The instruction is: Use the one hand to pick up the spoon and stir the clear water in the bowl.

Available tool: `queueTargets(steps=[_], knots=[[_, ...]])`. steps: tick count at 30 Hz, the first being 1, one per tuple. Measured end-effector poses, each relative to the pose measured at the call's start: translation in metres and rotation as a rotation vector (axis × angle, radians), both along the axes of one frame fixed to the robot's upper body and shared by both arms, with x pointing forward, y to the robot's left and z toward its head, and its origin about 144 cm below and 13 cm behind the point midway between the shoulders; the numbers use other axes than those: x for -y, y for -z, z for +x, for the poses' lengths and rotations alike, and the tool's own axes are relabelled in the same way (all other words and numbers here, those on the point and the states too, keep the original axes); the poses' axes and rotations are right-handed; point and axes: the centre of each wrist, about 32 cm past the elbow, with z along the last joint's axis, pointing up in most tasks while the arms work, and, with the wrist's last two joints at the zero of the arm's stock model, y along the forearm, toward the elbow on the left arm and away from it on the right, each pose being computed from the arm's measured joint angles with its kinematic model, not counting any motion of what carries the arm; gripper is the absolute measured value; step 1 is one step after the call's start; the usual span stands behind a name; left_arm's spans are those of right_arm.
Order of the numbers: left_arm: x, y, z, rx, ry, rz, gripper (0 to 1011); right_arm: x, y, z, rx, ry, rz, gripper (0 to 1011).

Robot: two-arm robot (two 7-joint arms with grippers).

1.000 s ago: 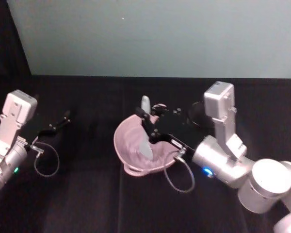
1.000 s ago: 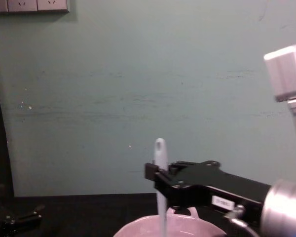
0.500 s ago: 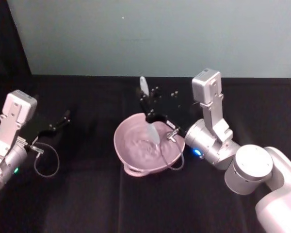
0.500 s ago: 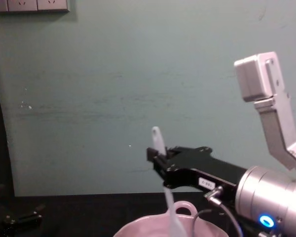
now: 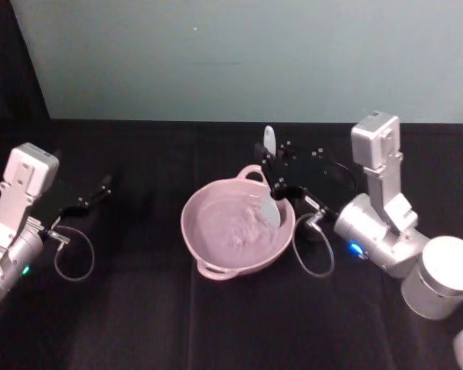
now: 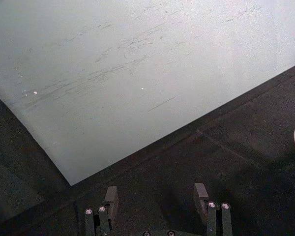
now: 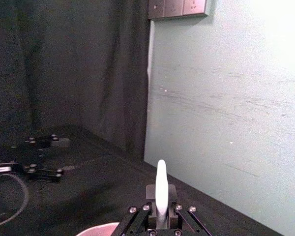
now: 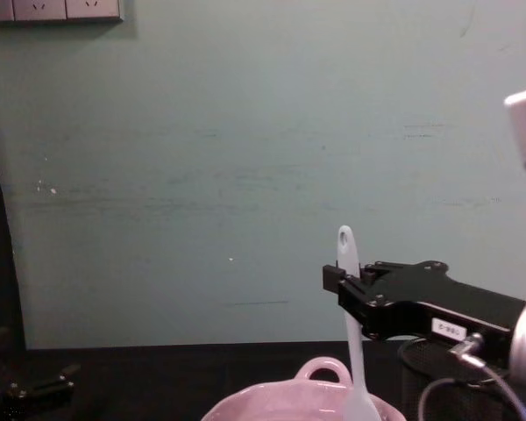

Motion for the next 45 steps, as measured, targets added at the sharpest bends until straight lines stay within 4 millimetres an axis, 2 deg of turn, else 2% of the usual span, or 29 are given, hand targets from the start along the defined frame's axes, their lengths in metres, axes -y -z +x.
queueTargets(steps=[11, 20, 28, 37, 45], knots=[[0.0, 0.0, 0.0, 0.0, 0.0, 0.0, 1010, 0.01, -0.028, -0.026, -0.089, -0.098, -0.055, 129], [0.0, 0.0, 0.0, 0.0, 0.0, 0.0, 1011, 0.004, -0.041, -0.028, -0.146, -0.165, -0.032, 127], [0.0, 0.0, 0.0, 0.0, 0.0, 0.0, 1011, -0.018, -0.031, -0.016, -0.159, -0.193, 0.002, 127], [0.0, 0.0, 0.0, 0.0, 0.0, 0.0, 1011, -0.039, -0.011, 0.007, -0.092, -0.119, 0.033, 129], [0.0, 0.0, 0.0, 0.0, 0.0, 0.0, 1012, -0.036, -0.002, 0.021, -0.023, -0.024, 0.015, 129]])
